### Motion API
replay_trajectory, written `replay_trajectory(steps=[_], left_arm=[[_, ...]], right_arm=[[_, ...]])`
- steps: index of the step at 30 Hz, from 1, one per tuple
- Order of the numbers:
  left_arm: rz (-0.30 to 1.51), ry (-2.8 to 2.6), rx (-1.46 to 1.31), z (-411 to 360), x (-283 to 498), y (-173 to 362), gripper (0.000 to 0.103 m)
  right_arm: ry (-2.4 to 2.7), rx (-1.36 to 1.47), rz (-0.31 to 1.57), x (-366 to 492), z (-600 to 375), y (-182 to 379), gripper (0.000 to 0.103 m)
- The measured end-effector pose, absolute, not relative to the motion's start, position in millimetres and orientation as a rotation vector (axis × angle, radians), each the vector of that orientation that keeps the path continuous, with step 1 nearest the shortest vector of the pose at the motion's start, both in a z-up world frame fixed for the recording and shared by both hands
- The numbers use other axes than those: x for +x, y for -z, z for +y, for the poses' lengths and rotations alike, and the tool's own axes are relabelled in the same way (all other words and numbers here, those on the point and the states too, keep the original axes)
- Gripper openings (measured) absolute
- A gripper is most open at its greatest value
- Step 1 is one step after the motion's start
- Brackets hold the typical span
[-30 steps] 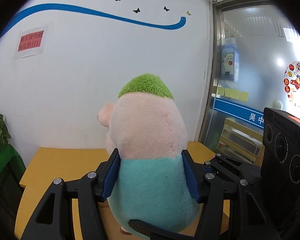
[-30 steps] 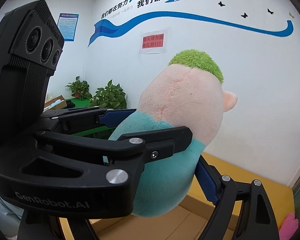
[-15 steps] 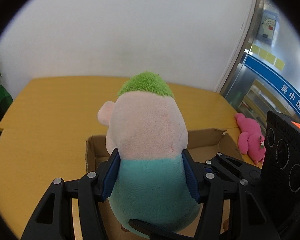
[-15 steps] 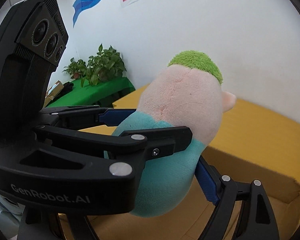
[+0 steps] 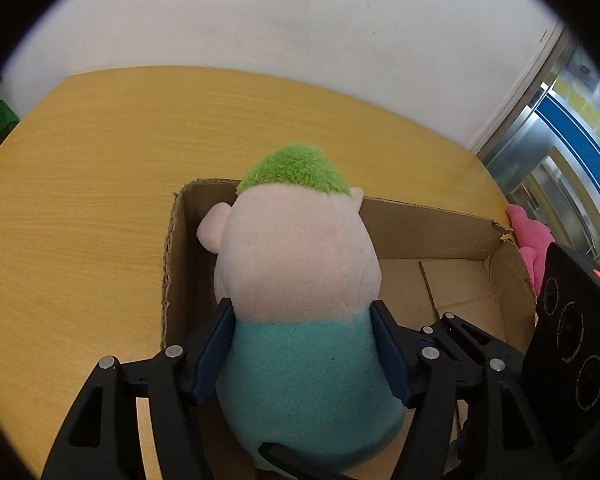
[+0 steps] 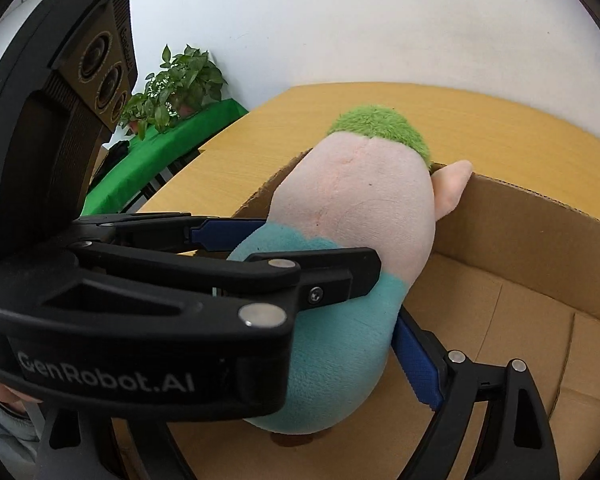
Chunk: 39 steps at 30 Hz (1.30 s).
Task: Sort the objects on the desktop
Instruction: 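Lift the plush pig with both grippers and carry it over the box, then lower the plush pig into the box and open both grippers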
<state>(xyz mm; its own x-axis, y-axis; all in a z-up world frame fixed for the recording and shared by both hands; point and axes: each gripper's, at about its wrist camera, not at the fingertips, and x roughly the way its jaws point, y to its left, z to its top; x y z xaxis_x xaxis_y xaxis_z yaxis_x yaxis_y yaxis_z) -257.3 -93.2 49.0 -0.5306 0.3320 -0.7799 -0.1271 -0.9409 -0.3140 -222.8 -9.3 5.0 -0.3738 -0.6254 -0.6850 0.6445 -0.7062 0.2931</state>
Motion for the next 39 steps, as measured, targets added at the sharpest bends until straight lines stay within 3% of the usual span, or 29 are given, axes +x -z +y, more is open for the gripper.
replay_trajectory(steps=[4,12,13,14,15,17,21,25,29,34,39], left_arm=[[-0.334,-2.491,-1.388,-97.9,-259.5,-46.6,0.074],[-0.365,-2.468,-1.425,-111.6,-253.4,-47.9,0.074],[-0.370,-2.463,-1.426,-113.4,-252.6,-47.6,0.074],[-0.374,-2.463,-1.427,-112.7,-253.4,-48.1,0.074],[-0.375,-2.463,-1.431,-111.3,-253.7,-48.2,0.073],[-0.364,-2.490,-1.435,-109.9,-250.2,-53.8,0.072],[-0.221,-2.662,-1.377,-102.6,-228.6,-80.1,0.073],[-0.010,-2.860,-1.119,-99.3,-167.5,-128.9,0.073],[0.143,-2.976,-0.896,-84.9,-94.1,-167.1,0.079],[0.089,-2.991,-0.735,-58.1,-24.2,-189.0,0.080],[0.067,-2.950,-0.655,-32.8,20.1,-190.7,0.080]], right_arm=[[2.115,1.056,0.013,-222.8,-11.7,0.1,0.102],[2.099,1.036,0.027,-216.5,-0.1,-22.4,0.101],[2.092,1.038,0.037,-214.6,1.8,-24.0,0.097],[2.075,1.056,0.049,-214.0,1.7,-22.4,0.081],[2.060,1.093,0.064,-214.5,0.2,-18.0,0.071],[2.055,1.101,0.055,-212.4,0.9,-15.5,0.075],[2.090,1.147,0.050,-206.0,4.7,-20.8,0.094],[2.249,1.123,0.176,-165.0,25.5,-50.1,0.095],[2.412,1.024,0.311,-105.1,59.6,-99.1,0.103],[2.548,0.888,0.305,-35.7,93.1,-153.1,0.103],[2.632,0.843,0.322,10.4,101.5,-163.3,0.103]])
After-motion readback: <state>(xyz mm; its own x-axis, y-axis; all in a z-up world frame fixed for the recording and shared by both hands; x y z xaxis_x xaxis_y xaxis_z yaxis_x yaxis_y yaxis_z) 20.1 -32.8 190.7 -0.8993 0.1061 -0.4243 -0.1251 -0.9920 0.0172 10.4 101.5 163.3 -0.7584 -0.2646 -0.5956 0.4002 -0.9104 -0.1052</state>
